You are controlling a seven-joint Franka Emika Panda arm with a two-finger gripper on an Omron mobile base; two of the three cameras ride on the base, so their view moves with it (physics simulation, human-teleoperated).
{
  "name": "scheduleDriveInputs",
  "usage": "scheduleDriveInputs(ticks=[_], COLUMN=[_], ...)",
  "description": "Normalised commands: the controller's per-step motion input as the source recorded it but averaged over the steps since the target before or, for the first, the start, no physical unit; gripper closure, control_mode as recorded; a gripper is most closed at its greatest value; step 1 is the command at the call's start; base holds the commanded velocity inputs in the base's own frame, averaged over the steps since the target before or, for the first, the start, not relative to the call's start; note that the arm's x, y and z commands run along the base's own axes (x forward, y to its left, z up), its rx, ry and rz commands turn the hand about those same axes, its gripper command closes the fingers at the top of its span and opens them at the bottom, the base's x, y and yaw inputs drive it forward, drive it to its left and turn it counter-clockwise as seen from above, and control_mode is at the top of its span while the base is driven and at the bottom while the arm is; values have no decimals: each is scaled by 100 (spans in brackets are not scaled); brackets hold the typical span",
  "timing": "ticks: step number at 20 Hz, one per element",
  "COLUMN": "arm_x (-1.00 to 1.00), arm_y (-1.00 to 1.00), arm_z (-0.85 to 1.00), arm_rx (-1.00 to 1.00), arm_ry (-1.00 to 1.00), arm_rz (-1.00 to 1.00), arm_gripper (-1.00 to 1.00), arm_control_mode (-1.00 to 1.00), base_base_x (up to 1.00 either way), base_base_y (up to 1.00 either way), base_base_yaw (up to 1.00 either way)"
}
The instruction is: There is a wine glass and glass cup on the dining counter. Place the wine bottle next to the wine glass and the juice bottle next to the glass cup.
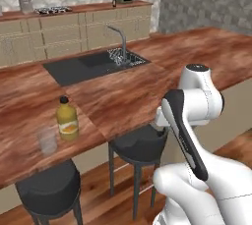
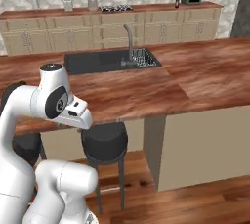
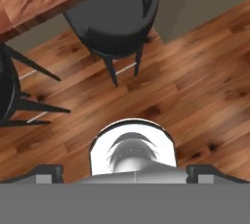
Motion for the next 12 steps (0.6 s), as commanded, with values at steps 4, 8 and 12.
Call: scheduleDriveInputs(ticks=[4, 8, 12], arm_x=[0, 0, 0], arm_y=[0, 0, 0], arm_z=[0, 0, 0], arm_rx=[0, 0, 0], arm_ry=[0, 0, 0], arm_rz=[0, 0, 0], arm_gripper=[-100, -100, -100], arm_control_mode=[100, 100, 100], base_base_x=[0, 0, 0], base_base_y=[-3, -2, -4], base_base_yaw=[-78, -81, -81])
